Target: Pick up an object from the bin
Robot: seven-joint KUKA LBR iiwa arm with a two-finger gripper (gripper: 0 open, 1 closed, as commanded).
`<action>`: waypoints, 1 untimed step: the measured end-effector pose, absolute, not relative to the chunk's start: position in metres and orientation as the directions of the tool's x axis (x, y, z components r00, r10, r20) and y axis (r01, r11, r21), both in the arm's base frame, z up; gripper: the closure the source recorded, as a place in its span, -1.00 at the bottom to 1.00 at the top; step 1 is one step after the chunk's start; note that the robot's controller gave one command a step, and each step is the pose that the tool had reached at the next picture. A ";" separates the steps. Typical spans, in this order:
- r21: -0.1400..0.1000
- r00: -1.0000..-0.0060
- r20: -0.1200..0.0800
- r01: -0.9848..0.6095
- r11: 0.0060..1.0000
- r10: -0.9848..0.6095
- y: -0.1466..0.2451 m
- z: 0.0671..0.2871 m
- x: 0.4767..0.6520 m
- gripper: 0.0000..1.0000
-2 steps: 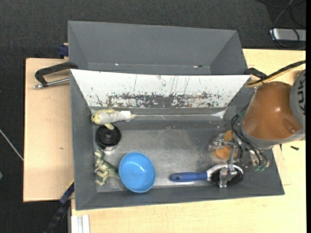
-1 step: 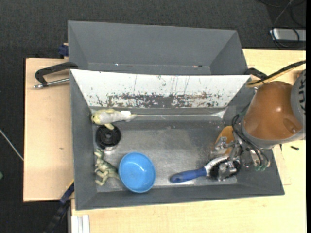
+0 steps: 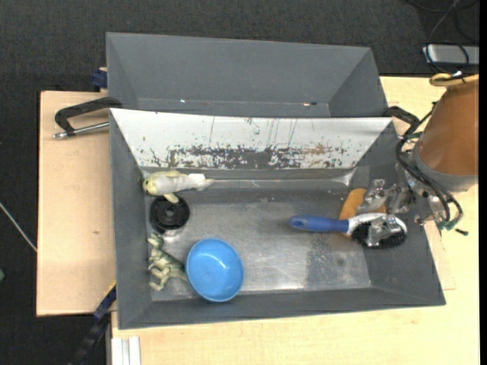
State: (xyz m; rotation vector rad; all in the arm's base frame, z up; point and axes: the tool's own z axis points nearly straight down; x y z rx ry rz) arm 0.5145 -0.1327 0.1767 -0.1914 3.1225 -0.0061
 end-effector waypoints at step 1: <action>-0.003 -0.993 -0.013 -0.120 0.993 -0.120 -0.117 0.245 0.520 1.00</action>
Offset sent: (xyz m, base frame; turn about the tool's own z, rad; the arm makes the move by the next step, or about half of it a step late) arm 0.0028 0.0147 0.0636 0.0036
